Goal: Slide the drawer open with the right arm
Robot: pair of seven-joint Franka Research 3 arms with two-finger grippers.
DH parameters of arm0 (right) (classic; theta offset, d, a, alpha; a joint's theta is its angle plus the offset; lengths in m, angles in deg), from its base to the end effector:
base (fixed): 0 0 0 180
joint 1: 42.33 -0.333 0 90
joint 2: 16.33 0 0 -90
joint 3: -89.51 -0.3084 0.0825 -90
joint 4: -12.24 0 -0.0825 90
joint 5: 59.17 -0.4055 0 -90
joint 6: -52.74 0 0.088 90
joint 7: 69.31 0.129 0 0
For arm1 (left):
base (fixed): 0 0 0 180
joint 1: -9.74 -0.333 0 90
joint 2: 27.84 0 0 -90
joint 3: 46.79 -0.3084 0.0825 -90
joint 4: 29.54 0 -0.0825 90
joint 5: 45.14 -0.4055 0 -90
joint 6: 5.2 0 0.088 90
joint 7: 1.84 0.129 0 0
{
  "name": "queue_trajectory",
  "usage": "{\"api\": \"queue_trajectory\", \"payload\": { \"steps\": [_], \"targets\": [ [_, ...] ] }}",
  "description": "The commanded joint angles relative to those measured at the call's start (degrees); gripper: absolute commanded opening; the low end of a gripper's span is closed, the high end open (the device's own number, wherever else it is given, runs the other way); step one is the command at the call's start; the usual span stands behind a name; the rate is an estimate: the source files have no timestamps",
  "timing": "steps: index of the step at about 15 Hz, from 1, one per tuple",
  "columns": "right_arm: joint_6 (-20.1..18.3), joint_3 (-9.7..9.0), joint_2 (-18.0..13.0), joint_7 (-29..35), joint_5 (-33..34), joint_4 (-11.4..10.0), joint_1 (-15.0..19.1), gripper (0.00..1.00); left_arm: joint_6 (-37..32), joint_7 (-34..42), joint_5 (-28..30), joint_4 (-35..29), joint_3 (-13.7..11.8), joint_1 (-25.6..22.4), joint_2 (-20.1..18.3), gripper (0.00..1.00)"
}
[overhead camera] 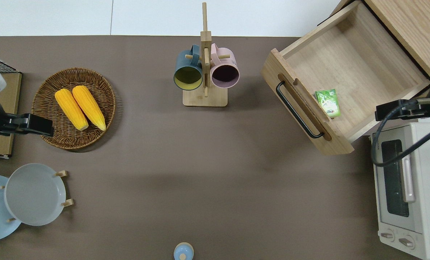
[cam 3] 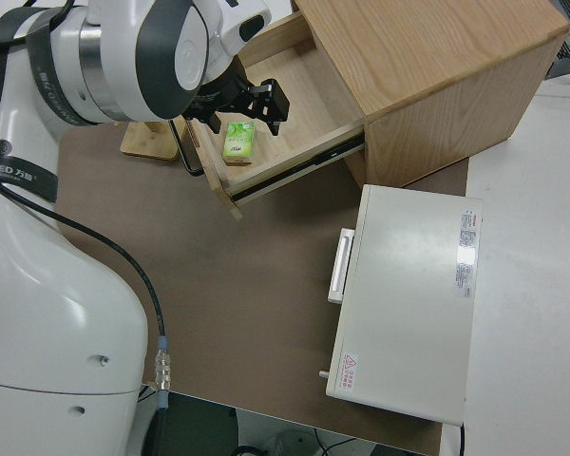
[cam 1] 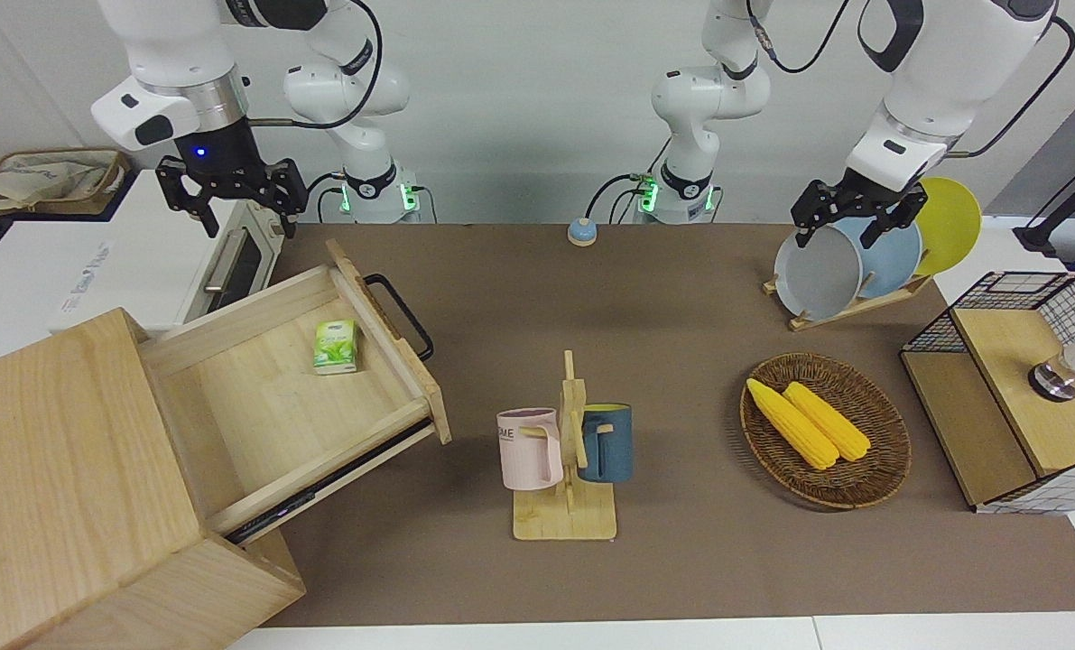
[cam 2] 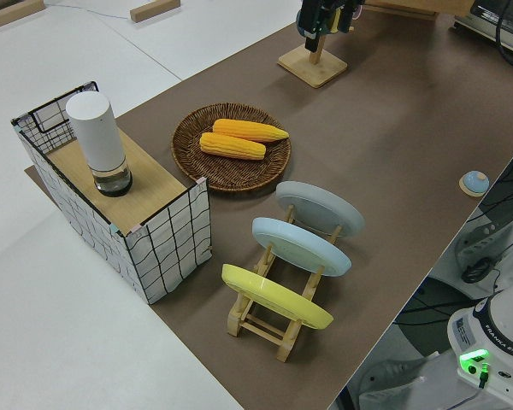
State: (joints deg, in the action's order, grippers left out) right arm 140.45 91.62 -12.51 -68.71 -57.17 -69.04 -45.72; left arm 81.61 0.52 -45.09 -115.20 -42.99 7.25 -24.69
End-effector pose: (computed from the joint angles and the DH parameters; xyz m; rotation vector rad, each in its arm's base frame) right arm 0.5935 0.0094 0.6273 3.1042 0.0152 0.0717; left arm 0.5863 -0.0125 0.5954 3.1347 -0.1004 -0.0545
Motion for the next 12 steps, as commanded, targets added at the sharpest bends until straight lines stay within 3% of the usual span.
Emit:
{"api": "queue_trajectory", "payload": {
  "steps": [1,12],
  "targets": [
    [1.24,-0.62,-0.57,-5.68,-3.67,-2.65,4.08,0.987,-1.03,-0.60,-1.02,0.58,-0.02,0.39,-0.25,0.99],
    [2.28,-0.36,1.01,-6.23,-1.82,-2.74,4.97,0.987,-1.03,-0.60,-1.02,0.58,-0.02,0.39,-0.25,0.99]
  ]
}}
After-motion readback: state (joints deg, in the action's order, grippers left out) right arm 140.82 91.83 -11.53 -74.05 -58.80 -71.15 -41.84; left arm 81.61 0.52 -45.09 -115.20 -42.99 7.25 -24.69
